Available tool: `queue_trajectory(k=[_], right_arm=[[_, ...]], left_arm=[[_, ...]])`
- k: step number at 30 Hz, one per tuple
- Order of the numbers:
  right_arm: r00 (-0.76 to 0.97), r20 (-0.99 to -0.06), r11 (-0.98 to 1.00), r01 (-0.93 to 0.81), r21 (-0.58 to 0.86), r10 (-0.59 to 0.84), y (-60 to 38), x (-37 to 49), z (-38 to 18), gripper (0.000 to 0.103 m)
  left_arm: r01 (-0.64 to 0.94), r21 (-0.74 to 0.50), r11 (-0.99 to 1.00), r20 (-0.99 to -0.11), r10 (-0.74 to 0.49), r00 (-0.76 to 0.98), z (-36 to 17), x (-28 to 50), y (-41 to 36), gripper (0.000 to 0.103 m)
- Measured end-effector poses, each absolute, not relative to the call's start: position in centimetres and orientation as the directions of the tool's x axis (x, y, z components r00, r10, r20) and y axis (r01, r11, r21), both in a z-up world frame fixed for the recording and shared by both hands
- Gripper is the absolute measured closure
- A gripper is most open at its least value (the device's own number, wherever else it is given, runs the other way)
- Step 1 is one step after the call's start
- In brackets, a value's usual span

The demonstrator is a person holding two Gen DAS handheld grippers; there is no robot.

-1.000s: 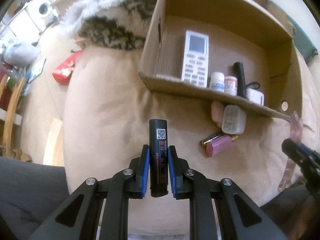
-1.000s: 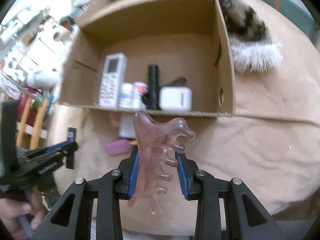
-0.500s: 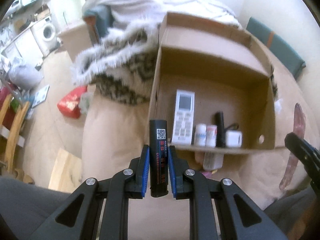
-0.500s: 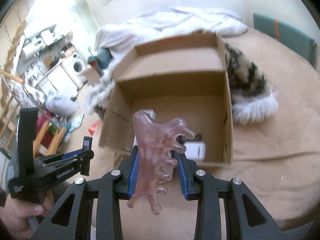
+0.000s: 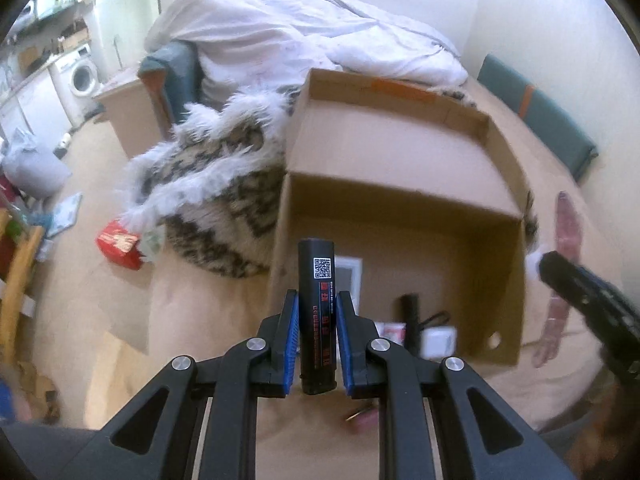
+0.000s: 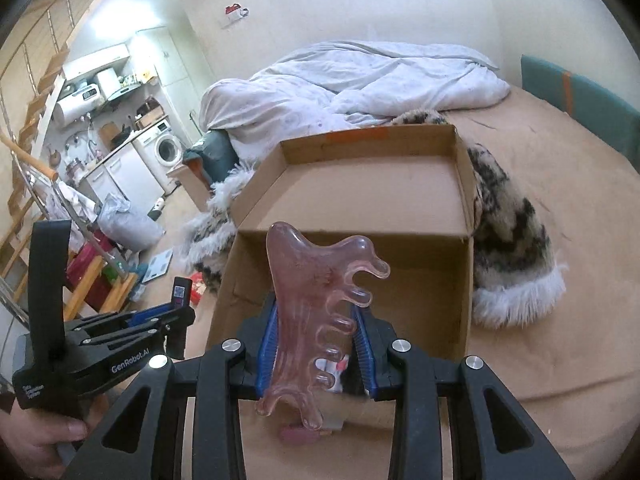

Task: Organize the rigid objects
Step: 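Carry the power bank and pink comb into the box and open both tools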

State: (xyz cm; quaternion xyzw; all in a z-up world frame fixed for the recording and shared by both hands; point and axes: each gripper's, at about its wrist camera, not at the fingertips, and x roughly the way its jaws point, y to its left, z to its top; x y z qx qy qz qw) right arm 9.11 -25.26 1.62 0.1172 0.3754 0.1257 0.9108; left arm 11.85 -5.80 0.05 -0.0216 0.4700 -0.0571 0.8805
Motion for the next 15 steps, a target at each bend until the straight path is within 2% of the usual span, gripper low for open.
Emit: queue_trajectory(k=[8,15], right_arm=[[0.674,-0.669,0.941,-0.128,0.313,0.314,-25.6,13.9,0.5,0.067],[0.629,-0.715,0.94,-0.081,0.332,0.306,-25.9,16.0,-3.4,0.067]], left_arm=[[0.128,-0.069,0.989,-0.821,-0.129,0.556,-0.7,15.7,-8.5,0.087],[0.19,-0.064,0.98,-0.843,-0.155,0.514,-4.4,17.3,-10.1,0.087]])
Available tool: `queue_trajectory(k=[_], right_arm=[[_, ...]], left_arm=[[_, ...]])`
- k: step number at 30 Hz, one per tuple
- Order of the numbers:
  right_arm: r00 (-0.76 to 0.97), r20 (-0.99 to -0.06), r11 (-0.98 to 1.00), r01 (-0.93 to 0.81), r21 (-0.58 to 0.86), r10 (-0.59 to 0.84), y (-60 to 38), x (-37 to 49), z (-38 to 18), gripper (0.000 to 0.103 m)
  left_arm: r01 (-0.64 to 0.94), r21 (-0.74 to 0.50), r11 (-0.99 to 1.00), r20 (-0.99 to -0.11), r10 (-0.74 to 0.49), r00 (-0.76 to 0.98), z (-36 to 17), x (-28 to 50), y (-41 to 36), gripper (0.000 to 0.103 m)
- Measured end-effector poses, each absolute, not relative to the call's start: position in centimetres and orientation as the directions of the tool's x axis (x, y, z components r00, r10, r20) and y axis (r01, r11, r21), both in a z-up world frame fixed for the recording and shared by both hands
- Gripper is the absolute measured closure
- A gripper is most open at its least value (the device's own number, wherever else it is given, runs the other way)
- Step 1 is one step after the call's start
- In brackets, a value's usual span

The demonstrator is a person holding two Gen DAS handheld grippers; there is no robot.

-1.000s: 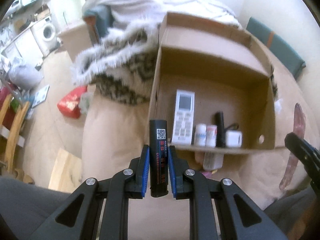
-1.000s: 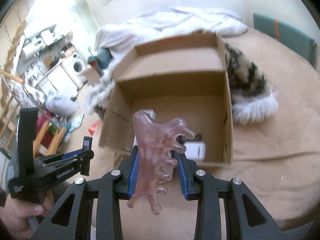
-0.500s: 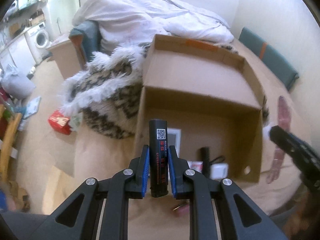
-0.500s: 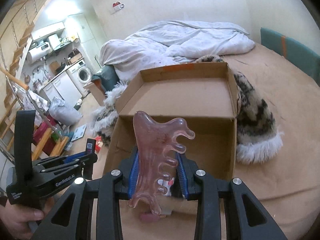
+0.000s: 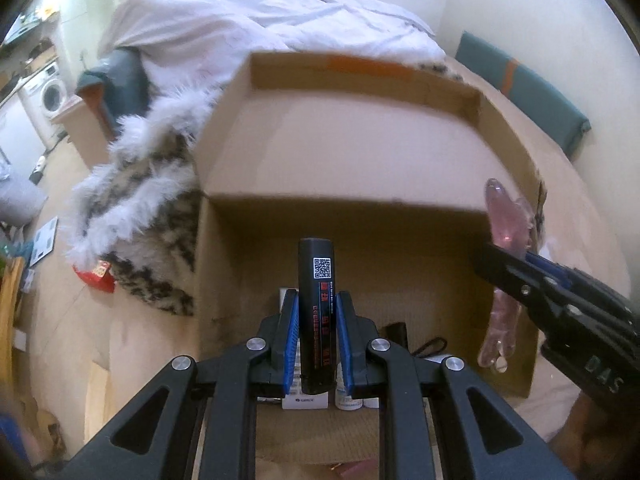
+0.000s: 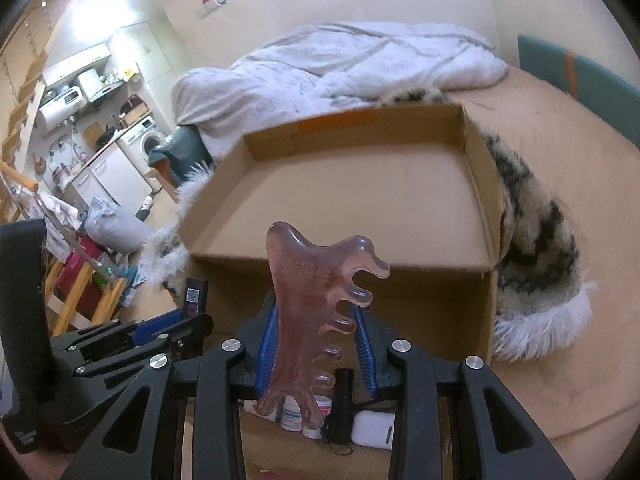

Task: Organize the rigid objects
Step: 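Carry the power bank and pink comb into the box and open both tools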

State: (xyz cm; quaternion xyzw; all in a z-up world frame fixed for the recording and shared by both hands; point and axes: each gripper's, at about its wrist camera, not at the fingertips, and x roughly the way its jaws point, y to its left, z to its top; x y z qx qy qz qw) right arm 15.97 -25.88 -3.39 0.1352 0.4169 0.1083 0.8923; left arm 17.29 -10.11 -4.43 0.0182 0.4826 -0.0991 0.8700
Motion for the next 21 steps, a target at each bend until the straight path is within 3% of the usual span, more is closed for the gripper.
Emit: queue_trajectory(k=[12,21], right_arm=[[0.48,-0.844,0.967,-0.046,0.25,0.241,-24.2,17.5,-9.2,0.067],[0.417,-0.878,0.968,-0.017,0.249,0.233,-24.1,18.1,-11.0,0.067]], left_arm=[[0.189,-0.044,0.981,-0.874,-0.129,0.469,-7.9,17.9,-10.7,0.087],[0.16,-0.057,0.985,-0.894,-0.122,0.431,-8.9,18.6,-10.5,0.087]])
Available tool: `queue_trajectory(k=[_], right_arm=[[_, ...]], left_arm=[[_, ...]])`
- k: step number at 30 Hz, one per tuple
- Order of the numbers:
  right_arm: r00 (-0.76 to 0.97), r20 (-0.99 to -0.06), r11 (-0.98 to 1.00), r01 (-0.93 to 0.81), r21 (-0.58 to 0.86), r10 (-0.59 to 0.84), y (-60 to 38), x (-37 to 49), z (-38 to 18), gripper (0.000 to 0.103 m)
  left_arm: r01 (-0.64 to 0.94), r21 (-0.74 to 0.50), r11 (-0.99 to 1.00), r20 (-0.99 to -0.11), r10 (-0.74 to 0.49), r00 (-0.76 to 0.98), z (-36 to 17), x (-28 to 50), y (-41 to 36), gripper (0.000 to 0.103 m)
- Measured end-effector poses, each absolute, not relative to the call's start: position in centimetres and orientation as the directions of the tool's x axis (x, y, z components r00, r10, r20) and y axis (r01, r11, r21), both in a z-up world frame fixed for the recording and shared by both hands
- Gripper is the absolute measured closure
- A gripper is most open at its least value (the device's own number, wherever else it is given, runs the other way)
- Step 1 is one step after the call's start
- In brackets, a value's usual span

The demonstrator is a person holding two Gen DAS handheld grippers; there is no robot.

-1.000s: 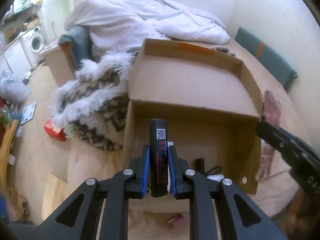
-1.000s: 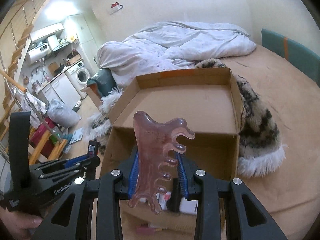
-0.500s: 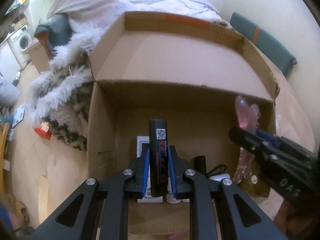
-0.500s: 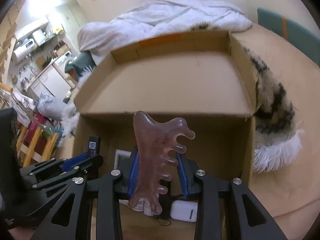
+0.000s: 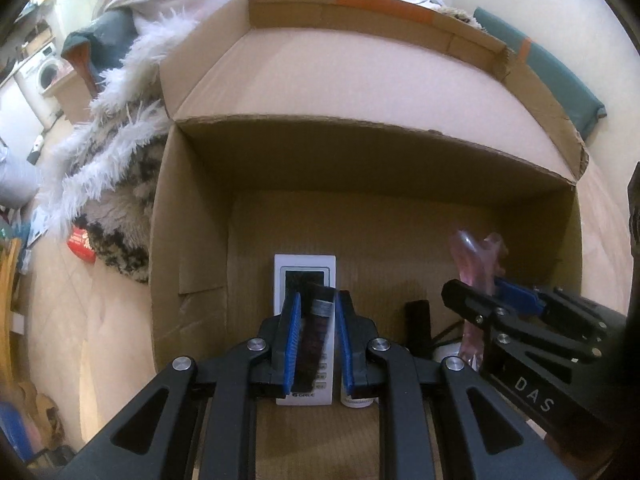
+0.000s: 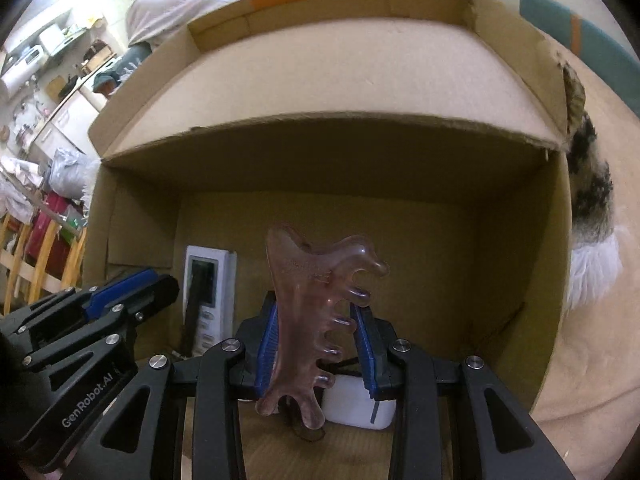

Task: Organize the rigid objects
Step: 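Carry the power bank and pink comb into the box and open both tools, then withdraw both tools from the box toward the remaining items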

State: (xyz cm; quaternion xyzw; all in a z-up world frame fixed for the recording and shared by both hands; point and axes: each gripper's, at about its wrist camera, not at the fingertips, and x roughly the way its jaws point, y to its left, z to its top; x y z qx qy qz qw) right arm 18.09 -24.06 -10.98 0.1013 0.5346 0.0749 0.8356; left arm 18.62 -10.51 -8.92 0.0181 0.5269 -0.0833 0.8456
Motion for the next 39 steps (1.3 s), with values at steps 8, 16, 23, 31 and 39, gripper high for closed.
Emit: queue_trajectory(k=[8,16,23,31,39], right_arm=[[0.39,-0.884,0.959,0.014,0.285,0.257,-24.6,19.3,-11.5,0.067],[0.427,-0.856,0.938,0.042,0.343,0.293,-25.4,19.4,-11.3,0.044],[0.456,-0.829,0.925,0.03,0.378,0.324,-25.2,19.4,-10.2,0.025],[0.457,-0.827,0.926,0.02,0.377,0.327,-24.8,19.5,-10.0,0.02],[0.477,-0.811,0.913,0.037,0.406,0.341,-25.8,18.9,-9.2,0.02]], left_arm=[[0.15,-0.041,0.988,-0.906,-0.1,0.412,-9.9,18.8,-10.5,0.087],[0.148,-0.041,0.988,-0.911,-0.098,0.401,-10.1,18.8,-10.2,0.045],[0.154,-0.025,0.988,-0.897,-0.09,0.434,-9.4,18.3,-10.4,0.037],[0.148,-0.031,0.988,-0.901,-0.092,0.424,-9.3,18.4,-10.4,0.037],[0.132,-0.033,0.991,-0.897,-0.087,0.432,-8.7,17.9,-9.6,0.037]])
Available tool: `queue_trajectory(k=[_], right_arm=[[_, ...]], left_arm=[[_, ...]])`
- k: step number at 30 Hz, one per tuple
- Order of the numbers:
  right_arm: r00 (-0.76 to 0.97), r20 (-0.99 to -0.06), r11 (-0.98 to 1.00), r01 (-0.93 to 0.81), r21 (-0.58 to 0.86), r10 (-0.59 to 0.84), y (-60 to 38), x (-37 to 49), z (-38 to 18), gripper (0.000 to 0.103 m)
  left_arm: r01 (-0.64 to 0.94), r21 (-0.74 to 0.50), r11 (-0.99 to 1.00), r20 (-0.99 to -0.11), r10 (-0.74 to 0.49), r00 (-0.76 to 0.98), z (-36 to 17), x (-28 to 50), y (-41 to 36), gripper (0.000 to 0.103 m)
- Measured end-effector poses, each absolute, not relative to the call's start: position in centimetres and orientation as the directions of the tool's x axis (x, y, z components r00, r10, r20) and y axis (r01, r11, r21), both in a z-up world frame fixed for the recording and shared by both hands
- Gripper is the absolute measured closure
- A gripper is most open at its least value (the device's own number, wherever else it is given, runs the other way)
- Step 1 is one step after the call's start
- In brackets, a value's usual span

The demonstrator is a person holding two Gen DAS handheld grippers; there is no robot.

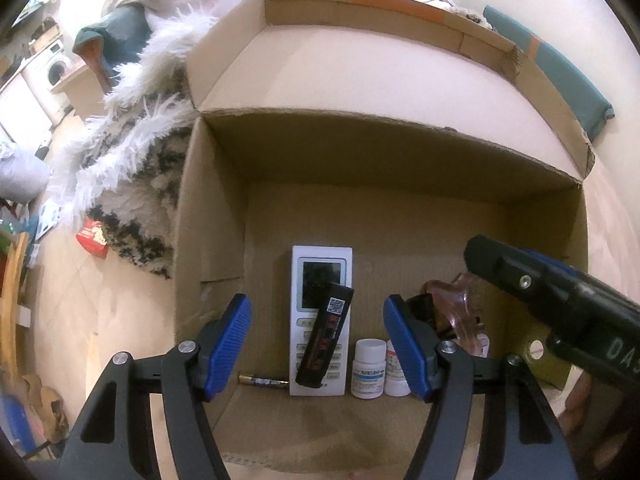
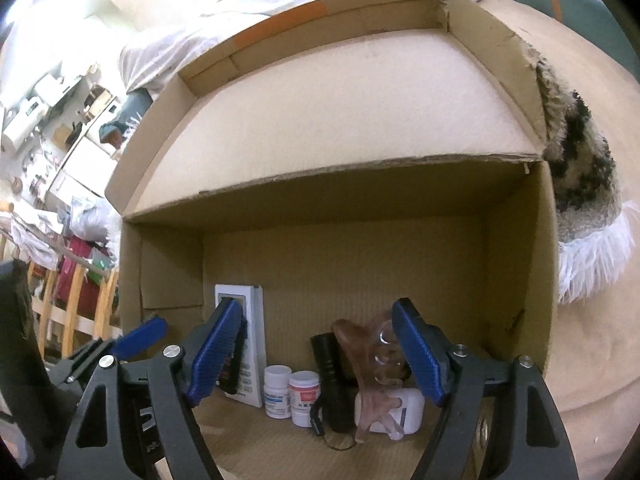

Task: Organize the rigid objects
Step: 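Withdraw both tools from the box toward the remaining items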

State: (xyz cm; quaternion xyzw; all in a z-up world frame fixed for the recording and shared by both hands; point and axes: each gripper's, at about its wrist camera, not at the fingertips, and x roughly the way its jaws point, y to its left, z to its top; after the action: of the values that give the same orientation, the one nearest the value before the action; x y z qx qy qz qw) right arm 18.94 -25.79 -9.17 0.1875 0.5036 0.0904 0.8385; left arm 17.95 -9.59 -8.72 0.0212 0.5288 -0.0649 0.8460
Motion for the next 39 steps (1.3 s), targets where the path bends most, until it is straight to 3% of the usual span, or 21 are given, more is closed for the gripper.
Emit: queue_trajectory(k=[15,25,32,39], right_arm=[[0.517,-0.795,0.925,0.014,0.38,0.319,-26.6,14.1,-5.7,0.021],[0.532,-0.777,0.912,0.017,0.409,0.338,-26.9,9.4,-5.1,0.021],[0.477,-0.809,0.919,0.01,0.395,0.343,-26.1,7.5,-5.7,0.021],[0.438,-0.817,0.907,0.012,0.422,0.374,-26.0,6.5,-6.7,0.021]], left_arm=[[0.118,-0.054,0.992,-0.876,-0.104,0.47,-5.1,14.5,-6.9,0.037],[0.052,-0.099,0.994,-0.889,-0.112,0.445,-5.9,10.5,-3.8,0.037],[0.052,-0.029,0.998,-0.882,-0.05,0.468,-5.0,7.6,-2.8,0.037],[0.069,-0.041,0.997,-0.896,-0.068,0.44,-4.6,6.8,-3.5,0.037]])
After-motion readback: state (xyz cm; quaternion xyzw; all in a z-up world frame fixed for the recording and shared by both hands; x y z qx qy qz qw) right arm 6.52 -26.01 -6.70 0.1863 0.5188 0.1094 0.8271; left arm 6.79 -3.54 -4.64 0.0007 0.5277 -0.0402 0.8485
